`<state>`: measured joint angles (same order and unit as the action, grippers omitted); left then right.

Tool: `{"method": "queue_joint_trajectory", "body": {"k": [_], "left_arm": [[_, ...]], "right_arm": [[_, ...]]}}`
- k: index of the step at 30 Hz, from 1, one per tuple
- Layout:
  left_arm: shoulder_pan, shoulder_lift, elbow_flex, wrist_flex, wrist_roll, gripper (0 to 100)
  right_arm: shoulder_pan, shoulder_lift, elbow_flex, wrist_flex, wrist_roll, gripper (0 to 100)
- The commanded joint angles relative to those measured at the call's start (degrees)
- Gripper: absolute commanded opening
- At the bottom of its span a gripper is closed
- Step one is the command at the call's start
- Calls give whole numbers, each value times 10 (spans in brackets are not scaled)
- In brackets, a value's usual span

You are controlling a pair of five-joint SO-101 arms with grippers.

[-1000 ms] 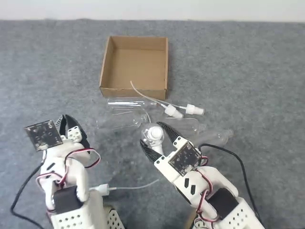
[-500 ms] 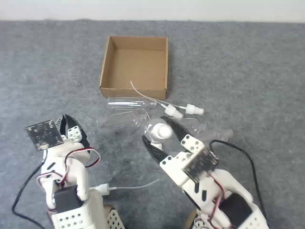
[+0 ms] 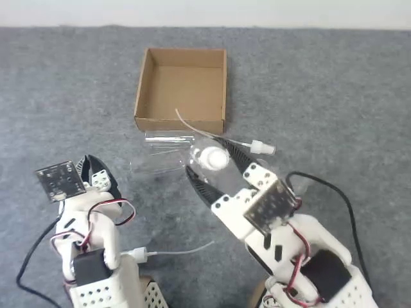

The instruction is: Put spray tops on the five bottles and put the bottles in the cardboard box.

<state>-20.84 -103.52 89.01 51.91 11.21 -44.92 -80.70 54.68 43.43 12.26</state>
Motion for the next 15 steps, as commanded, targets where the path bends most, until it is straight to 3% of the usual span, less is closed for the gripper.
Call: {"method": "queue_joint_trajectory", "body": {"k": [1, 8, 15], "left_arm": [[1, -10, -6, -19, -1, 13], [2, -10, -6, -19, -2, 15], [2, -10, -6, -19, -2, 15]], "right_arm": [[6, 73, -75, -3, 8, 6], [6, 190, -147, -14, 8, 6], [7, 296, -159, -139, 8, 6]]}}
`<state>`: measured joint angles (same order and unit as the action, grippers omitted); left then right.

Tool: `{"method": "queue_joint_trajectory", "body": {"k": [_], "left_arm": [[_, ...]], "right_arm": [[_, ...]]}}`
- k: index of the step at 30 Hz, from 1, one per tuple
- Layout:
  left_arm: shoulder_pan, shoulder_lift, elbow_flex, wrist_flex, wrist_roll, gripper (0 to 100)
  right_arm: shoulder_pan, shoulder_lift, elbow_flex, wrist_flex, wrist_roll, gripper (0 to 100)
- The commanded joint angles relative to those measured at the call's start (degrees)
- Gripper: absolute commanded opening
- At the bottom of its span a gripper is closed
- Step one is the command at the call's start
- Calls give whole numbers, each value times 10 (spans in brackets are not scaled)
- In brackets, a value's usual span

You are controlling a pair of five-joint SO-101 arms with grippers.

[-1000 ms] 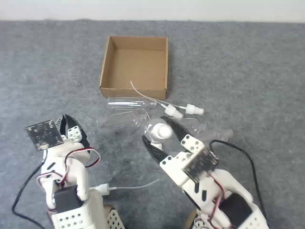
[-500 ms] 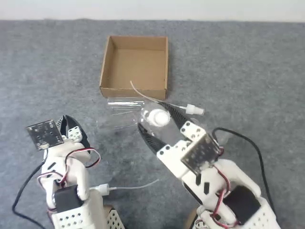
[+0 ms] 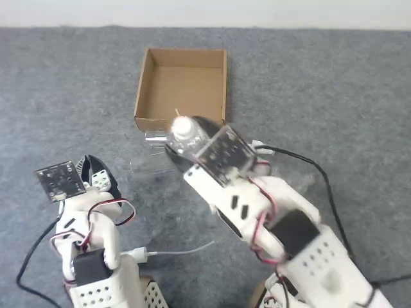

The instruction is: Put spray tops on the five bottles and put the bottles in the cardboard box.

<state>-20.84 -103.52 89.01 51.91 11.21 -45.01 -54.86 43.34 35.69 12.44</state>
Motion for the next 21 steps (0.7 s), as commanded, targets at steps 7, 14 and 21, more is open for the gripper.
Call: {"method": "queue_joint_trajectory", "body": {"k": [7, 14, 21], "left_arm": [[2, -10, -6, -19, -2, 15], [0, -10, -6, -19, -2, 15], [-1, -10, -6, -19, -2, 15]], "right_arm": [[41, 157, -69, -167, 3, 6], [86, 320, -194, -169, 2, 7], [91, 462, -318, -175, 2, 7]]}}
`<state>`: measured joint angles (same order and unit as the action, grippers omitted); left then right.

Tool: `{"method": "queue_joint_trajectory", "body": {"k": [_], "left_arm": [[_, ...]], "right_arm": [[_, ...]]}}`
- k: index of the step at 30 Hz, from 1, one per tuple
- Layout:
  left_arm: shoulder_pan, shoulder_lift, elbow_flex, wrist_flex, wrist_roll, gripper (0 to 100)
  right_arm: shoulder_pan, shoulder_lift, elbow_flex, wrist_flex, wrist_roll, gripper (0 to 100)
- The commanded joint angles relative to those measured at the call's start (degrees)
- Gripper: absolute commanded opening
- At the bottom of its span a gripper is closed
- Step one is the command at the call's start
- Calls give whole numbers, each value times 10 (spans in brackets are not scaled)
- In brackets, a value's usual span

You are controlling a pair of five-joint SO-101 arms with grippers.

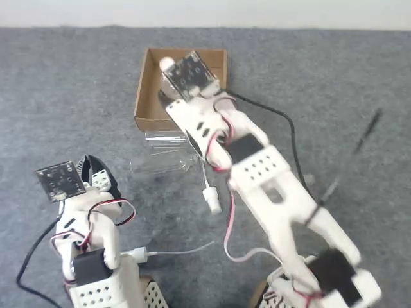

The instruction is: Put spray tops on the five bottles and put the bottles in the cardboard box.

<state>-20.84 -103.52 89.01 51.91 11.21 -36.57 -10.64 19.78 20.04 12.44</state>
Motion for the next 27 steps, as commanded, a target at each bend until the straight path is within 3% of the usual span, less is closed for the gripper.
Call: {"method": "queue_joint_trajectory", "body": {"k": [1, 16, 22, 27], "left_arm": [[-1, -10, -6, -19, -2, 15], [-2, -10, -6, -19, -2, 15], [-2, -10, -6, -19, -2, 15], [-2, -10, -6, -19, -2, 15]], "right_arm": [[7, 39, -100, -18, 2, 7], [16, 326, -389, -18, -2, 7], [25, 423, -511, -18, -73, 7], [35, 512, -610, -18, -78, 7]]}}
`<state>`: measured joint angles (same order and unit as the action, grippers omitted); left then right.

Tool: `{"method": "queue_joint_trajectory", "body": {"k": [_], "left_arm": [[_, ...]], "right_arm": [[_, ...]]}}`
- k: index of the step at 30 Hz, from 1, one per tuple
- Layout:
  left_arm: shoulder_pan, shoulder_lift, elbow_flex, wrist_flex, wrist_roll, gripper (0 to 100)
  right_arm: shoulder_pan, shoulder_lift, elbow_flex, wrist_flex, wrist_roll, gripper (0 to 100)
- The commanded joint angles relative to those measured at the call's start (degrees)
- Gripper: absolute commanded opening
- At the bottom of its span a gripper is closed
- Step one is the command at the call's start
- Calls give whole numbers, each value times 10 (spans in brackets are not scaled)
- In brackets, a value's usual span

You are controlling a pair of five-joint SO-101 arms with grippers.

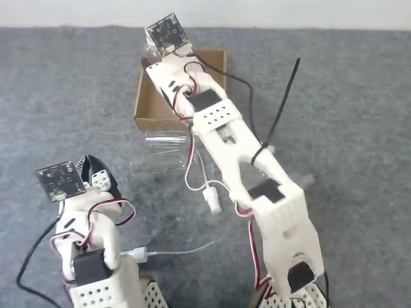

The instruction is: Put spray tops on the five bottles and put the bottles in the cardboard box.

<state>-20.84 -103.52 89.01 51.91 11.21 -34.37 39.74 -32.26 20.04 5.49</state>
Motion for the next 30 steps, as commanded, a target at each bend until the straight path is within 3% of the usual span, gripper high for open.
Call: {"method": "queue_joint_trajectory", "body": {"k": [1, 19, 30], "left_arm": [[-2, -10, -6, -19, -2, 15], [-2, -10, -6, -18, -2, 15], [-2, -10, -6, -17, -2, 15]], "right_arm": [[14, 27, -111, -18, -9, 7], [12, 378, -513, -15, -5, 7], [18, 408, -537, 5, -5, 9]]}}
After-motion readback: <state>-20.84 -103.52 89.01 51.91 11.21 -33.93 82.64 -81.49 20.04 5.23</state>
